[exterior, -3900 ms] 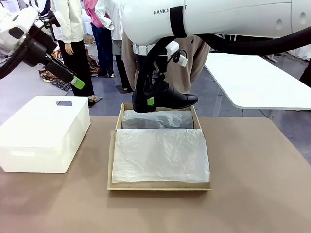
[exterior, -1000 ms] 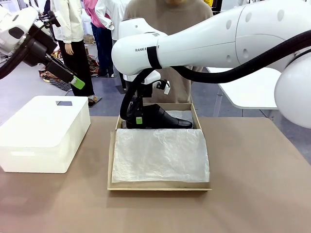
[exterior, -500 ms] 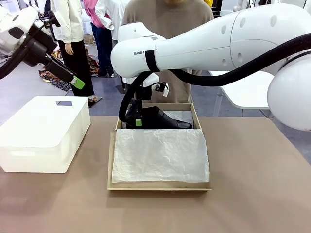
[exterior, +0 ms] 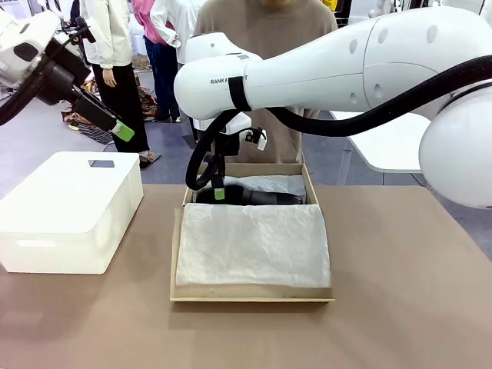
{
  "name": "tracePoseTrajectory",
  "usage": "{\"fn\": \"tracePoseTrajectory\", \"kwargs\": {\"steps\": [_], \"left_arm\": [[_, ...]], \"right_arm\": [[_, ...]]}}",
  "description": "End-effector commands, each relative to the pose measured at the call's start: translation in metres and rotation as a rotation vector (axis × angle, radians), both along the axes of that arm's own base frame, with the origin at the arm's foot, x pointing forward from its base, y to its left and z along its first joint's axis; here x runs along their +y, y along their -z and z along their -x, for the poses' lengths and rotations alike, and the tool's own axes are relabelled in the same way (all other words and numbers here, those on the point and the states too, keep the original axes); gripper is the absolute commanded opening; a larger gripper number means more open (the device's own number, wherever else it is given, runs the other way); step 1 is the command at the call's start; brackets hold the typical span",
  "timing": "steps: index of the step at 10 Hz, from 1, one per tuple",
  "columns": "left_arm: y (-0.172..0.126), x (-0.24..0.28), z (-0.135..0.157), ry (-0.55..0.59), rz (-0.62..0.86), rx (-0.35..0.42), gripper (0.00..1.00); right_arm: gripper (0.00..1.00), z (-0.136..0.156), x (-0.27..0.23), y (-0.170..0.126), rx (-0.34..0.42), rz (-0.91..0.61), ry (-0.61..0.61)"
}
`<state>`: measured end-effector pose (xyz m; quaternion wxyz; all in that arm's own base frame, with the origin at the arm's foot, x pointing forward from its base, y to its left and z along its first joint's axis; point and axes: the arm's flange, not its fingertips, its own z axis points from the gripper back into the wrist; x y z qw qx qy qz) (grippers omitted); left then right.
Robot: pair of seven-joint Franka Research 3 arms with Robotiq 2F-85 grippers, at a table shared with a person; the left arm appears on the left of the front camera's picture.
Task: Pack the shoes into the box.
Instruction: Place the other shoe of the Shoes into the Shoes Box.
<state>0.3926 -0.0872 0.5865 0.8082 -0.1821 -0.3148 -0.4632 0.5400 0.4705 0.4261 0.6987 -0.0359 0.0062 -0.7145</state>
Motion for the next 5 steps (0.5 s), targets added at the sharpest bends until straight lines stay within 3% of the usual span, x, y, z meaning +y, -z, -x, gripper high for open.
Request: {"fn": "tracePoseTrajectory", "kwargs": {"steps": [1,2,5], "left_arm": [[0.001,-0.001,0.000,-0.006,0.024,-0.004,1.00],[0.001,-0.001,0.000,-0.006,0.024,-0.004,1.00],[0.001,-0.001,0.000,-0.006,0.024,-0.004,1.00]], "right_arm": [[0.85,-0.005,0.006,-0.022,0.000,0.000,0.034],[1.00,-0.004,0.004,-0.030,-0.005,-0.002,0.040],[1.00,0.000,-0.001,-0.048,-0.006,-0.008,0.037]]}}
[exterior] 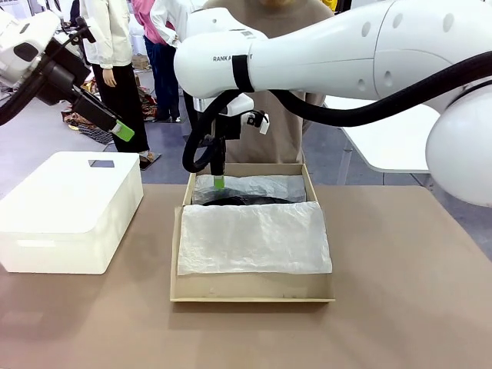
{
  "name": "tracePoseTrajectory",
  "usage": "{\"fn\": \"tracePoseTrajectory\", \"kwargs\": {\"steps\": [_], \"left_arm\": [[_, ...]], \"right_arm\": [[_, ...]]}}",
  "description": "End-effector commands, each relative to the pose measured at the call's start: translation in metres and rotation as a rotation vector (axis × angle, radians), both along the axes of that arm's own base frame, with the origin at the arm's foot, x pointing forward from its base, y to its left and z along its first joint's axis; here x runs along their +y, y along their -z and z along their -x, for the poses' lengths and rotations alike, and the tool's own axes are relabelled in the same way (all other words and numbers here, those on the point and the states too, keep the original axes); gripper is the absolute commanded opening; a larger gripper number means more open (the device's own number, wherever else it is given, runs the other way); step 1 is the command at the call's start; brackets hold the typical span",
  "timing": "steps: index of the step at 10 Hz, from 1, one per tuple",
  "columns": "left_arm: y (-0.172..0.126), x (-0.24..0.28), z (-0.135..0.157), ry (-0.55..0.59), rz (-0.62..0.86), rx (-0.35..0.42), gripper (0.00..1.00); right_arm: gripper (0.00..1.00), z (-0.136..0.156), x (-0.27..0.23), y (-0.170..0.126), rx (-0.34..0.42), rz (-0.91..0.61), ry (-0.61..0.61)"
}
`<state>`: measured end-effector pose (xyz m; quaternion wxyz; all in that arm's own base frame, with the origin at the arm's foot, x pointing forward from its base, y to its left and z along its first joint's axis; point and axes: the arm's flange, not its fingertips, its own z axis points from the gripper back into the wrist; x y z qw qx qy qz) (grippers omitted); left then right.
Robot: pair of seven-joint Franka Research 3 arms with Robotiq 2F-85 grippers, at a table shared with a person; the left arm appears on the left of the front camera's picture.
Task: Pack the shoes into the box.
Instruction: Place the other shoe of the Shoes into the Shoes Box, then close the Shoes Box.
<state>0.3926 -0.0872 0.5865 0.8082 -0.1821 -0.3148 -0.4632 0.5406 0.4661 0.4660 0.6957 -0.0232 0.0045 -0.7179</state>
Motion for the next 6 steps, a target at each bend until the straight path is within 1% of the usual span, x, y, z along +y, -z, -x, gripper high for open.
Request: {"fn": "tracePoseTrajectory", "kwargs": {"steps": [1,2,3,4,6], "left_arm": [[0.0008,-0.0012,-0.0001,-0.006,0.024,-0.004,1.00],[0.0008,-0.0012,-0.0001,-0.006,0.024,-0.004,1.00],[0.0008,-0.0012,-0.0001,-0.006,0.024,-0.004,1.00],[0.0008,-0.0012,-0.0001,-0.006,0.024,-0.004,1.00],[0.0008,-0.0012,-0.0001,-0.006,0.024,-0.004,1.00]], "right_arm": [[1.00,0.0009,0.0017,-0.0098,0.021,0.007,0.022],[1.00,0.0023,0.0017,-0.0109,0.023,0.004,0.020],[1.00,0.0049,0.0018,-0.0124,0.000,0.009,0.019],[1.00,0.0020,-0.0015,-0.0051,0.004,0.005,0.000],[1.00,0.0020,-0.0015,-0.0051,0.004,0.005,0.000]]}}
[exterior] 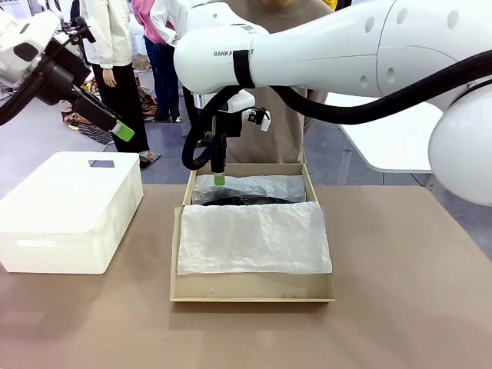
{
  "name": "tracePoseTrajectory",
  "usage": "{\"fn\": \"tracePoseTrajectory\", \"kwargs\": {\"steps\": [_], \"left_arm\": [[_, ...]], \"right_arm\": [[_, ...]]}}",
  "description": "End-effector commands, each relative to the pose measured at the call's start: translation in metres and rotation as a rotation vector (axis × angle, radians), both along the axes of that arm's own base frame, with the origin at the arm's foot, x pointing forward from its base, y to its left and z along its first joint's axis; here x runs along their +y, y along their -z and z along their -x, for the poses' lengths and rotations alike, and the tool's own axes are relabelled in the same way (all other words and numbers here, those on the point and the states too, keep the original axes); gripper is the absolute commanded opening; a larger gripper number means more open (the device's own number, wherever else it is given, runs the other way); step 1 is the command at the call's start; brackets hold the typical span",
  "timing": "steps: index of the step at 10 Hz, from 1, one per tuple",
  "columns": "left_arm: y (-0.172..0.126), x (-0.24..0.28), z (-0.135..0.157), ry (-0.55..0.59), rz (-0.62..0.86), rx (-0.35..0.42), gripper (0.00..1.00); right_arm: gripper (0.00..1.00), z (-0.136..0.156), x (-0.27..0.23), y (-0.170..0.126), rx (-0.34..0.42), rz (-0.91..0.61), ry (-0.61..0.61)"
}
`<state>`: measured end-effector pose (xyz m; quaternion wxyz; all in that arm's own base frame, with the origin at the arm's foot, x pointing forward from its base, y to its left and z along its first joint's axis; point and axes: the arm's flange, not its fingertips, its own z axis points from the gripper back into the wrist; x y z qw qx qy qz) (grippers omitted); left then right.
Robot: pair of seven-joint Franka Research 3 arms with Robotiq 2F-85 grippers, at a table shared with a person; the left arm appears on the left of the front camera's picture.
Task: Pack the shoes into the box.
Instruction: Close the Shoes Box.
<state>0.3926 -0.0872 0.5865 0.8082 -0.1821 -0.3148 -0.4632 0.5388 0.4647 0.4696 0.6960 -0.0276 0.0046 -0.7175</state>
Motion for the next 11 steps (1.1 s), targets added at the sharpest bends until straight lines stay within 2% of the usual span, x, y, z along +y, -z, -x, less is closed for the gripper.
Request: {"fn": "tracePoseTrajectory", "kwargs": {"steps": [1,3,4,6,8,9,10,11], "left_arm": [[0.001,-0.001,0.000,-0.006,0.024,-0.004,1.00],[0.001,-0.001,0.000,-0.006,0.024,-0.004,1.00],[0.001,-0.001,0.000,-0.006,0.024,-0.004,1.00],[0.001,-0.001,0.000,-0.006,0.024,-0.004,1.00],[0.001,-0.001,0.000,-0.006,0.024,-0.004,1.00],[0.001,-0.001,0.000,-0.006,0.024,-0.004,1.00],[0.001,-0.001,0.000,-0.006,0.024,-0.004,1.00],[0.001,-0.001,0.000,-0.006,0.024,-0.004,1.00]], "right_arm": [[1.00,0.000,0.000,-0.002,-0.002,-0.001,0.001],[1.00,0.000,0.000,0.000,0.000,0.000,0.000],[1.00,0.007,-0.008,-0.008,-0.011,0.010,-0.109],[1.00,0.014,-0.033,-0.023,-0.082,0.057,-0.347],[1.00,0.016,-0.065,-0.036,-0.134,0.109,-0.517],[1.00,0.020,-0.083,-0.041,-0.144,0.132,-0.623],[1.00,0.023,-0.104,-0.045,-0.130,0.157,-0.782],[1.00,0.025,-0.117,-0.047,-0.127,0.165,-0.874]]}}
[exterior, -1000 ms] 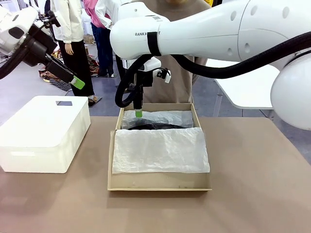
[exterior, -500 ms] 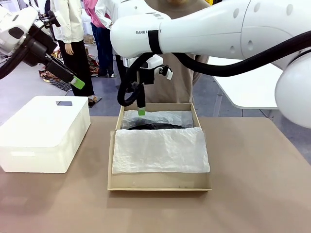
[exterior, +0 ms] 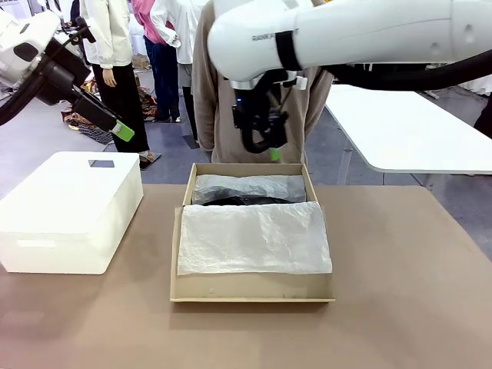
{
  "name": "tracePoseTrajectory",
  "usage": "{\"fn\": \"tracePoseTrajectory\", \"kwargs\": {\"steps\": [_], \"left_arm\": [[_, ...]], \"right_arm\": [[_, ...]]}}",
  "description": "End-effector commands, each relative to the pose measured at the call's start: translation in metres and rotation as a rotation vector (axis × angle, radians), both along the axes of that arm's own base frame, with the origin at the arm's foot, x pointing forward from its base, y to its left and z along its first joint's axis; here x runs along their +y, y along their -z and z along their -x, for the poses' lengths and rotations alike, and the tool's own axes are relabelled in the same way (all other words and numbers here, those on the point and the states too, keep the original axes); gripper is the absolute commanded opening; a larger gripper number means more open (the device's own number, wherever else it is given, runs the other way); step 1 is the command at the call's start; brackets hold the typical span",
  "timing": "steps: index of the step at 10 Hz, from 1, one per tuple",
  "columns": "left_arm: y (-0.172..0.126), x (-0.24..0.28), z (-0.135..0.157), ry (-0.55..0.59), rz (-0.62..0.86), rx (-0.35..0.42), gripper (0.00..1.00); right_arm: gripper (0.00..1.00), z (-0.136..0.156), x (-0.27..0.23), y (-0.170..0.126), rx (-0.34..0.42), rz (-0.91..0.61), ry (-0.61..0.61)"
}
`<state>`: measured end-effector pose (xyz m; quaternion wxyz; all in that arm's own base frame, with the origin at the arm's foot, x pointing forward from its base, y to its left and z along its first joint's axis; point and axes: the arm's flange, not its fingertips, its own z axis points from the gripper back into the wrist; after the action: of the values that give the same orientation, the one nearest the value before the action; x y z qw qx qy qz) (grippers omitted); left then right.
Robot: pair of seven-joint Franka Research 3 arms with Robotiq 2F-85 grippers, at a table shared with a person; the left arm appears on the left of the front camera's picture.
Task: Pack the shoes into the box.
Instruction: Close the Shoes Box.
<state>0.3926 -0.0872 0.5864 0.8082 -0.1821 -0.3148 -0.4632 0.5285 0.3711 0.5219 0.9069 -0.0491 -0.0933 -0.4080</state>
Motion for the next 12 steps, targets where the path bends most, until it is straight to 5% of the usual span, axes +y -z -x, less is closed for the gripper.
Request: {"fn": "tracePoseTrajectory", "kwargs": {"steps": [1,4,6,12], "left_arm": [[0.001,-0.001,0.000,-0.006,0.024,-0.004,1.00],[0.001,-0.001,0.000,-0.006,0.024,-0.004,1.00],[0.001,-0.001,0.000,-0.006,0.024,-0.004,1.00],[0.001,-0.001,0.000,-0.006,0.024,-0.004,1.00]], "right_arm": [[1.00,0.016,-0.045,0.005,-0.023,0.030,-0.298],[1.00,0.013,-0.077,0.007,-0.019,-0.021,-0.522],[1.00,0.012,-0.077,0.012,0.023,-0.038,-0.459],[1.00,0.004,-0.067,0.004,-0.011,0.003,-0.498]]}}
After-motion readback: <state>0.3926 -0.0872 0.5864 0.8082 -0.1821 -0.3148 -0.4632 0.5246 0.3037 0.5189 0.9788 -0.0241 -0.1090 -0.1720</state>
